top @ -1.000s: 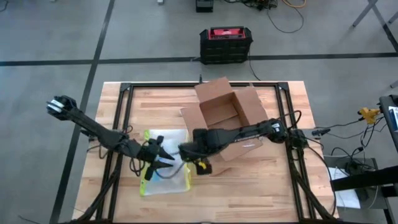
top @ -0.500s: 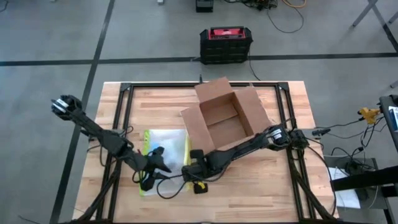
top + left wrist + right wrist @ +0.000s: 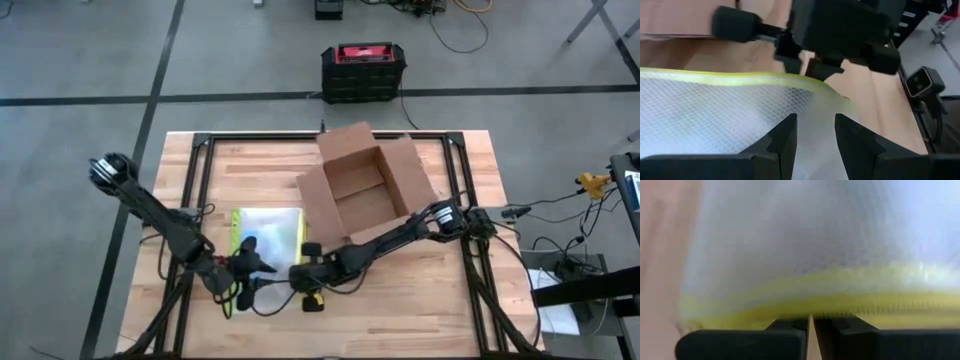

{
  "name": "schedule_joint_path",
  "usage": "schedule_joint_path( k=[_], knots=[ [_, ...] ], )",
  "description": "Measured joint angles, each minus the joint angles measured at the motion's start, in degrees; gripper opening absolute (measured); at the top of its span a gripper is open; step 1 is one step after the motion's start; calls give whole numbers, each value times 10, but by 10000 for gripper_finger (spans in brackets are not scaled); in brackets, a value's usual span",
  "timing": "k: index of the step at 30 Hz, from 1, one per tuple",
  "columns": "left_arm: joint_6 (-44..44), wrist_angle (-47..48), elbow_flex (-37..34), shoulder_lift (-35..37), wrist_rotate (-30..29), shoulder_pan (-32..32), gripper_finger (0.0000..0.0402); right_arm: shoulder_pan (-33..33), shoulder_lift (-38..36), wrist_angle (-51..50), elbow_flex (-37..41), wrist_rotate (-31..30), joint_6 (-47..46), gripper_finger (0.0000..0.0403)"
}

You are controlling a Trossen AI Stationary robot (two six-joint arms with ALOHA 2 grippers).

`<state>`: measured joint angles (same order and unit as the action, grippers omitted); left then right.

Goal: Unpack boxes
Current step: Put the playing cards into the transparent zip lock bag, then adjust the box

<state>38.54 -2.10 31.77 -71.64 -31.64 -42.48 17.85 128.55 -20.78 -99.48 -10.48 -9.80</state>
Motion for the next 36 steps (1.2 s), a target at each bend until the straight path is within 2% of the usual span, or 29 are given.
schedule_joint_path(
  k=[3,6,11,16,21,25,27,31,36],
  knots=[
    [0,-24,3,-21,0,0,117,-5,-6,-10,-9,-4,15,1],
    [0,-31,16,-36,0,0,117,-3,-31,-62,-26,-12,22,2],
    [-23,-28,41,-43,0,0,117,-6,-62,-243,-72,-3,-30,2],
    [-21,39,82,-28,0,-2,117,21,-101,-382,-98,-6,-61,2],
    [-34,69,115,-27,-7,-5,117,56,-175,-435,-110,-71,-52,2],
    [-64,62,126,-34,-57,-5,117,44,-245,-533,-79,-173,-98,2],
    [-66,62,125,-38,-68,-5,117,24,-268,-569,-48,-201,-135,2],
    [-63,59,122,-40,-73,-5,117,-20,-296,-564,42,-181,-157,2],
    [-54,60,119,-40,-79,-7,117,-48,-310,-533,135,-151,-129,1]
  ],
)
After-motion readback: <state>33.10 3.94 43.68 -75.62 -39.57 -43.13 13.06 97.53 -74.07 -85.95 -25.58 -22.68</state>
